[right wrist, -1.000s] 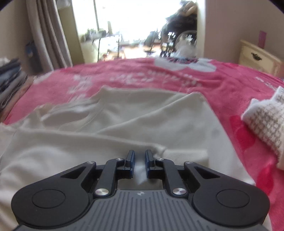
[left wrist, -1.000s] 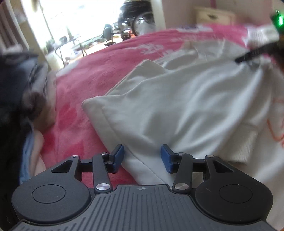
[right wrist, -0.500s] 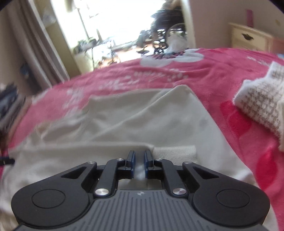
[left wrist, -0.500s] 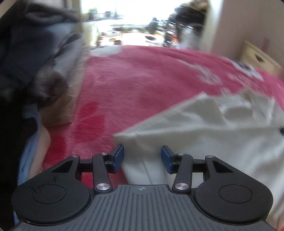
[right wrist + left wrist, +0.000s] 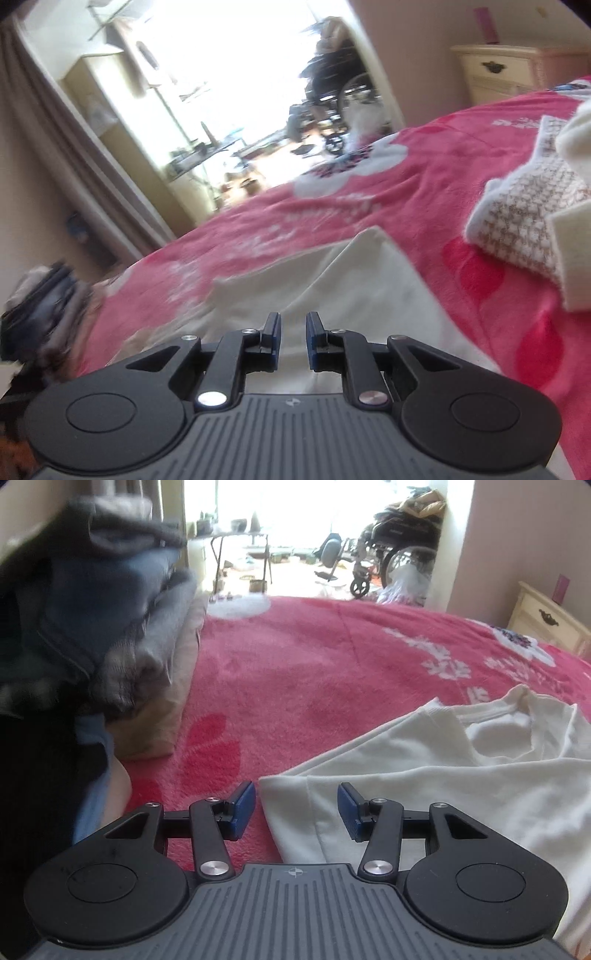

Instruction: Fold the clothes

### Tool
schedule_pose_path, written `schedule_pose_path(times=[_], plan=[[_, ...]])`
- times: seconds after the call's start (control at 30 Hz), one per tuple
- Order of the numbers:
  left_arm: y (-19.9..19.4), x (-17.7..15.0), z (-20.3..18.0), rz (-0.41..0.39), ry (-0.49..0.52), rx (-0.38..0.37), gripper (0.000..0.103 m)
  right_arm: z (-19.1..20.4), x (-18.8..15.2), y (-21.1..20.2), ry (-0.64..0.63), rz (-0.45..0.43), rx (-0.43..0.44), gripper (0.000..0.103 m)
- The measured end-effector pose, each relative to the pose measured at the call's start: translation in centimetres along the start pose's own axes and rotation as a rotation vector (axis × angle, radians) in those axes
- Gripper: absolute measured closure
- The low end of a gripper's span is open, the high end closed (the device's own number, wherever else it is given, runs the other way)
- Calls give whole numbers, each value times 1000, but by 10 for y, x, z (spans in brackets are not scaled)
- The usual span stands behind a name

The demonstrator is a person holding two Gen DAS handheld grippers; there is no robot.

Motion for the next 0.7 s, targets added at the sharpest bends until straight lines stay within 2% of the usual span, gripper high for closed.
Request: schedule_pose_path(times=[0.03, 0.07, 0.13, 0.17, 0.23, 0.3, 0.37, 0.4, 0.47, 0.57, 0.7], plan=[[-5, 1, -1, -12, 9, -4, 54, -2, -6, -3, 4, 25, -2, 87], [-11, 1, -3, -24, 20, -9, 54, -8, -13, -1, 15, 60, -38, 87], [-22, 2, -8, -51, 46, -19, 54, -24, -27, 5, 42, 134, -134, 94], [-29, 3, -11, -66, 64, -26, 54, -28, -29, 2, 65, 124, -136, 95], [-47, 3, -17, -93, 93, -45, 54, -25, -22, -12, 122, 63, -112, 88], [-67, 0, -24, -117, 127, -79, 53, -13, -19, -25, 108, 35, -74, 88], [-90, -5, -35, -142, 183, -136, 51, 3, -21, -33, 50, 45, -36, 88], [-100, -9, -43, -153, 215, -162, 50, 6, -25, -30, 15, 75, -56, 88], [-116, -21, -59, -170, 283, -210, 49, 8, -36, -19, -59, 154, -127, 88], [-134, -42, -83, -184, 386, -265, 49, 17, -55, -4, -332, 222, -273, 89], [-149, -66, -100, -175, 468, -292, 49, 36, -57, -3, -428, 255, -348, 88]])
Point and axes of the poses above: each gripper's, at about its wrist camera, not at the fingertips, and y roughly the way its jaws point, z to its left, x to its top, the point moved 4 cm from there along y, roughly the way its jaws point, and after that the axes turned 14 degrees about x, right-handed, at the moved point
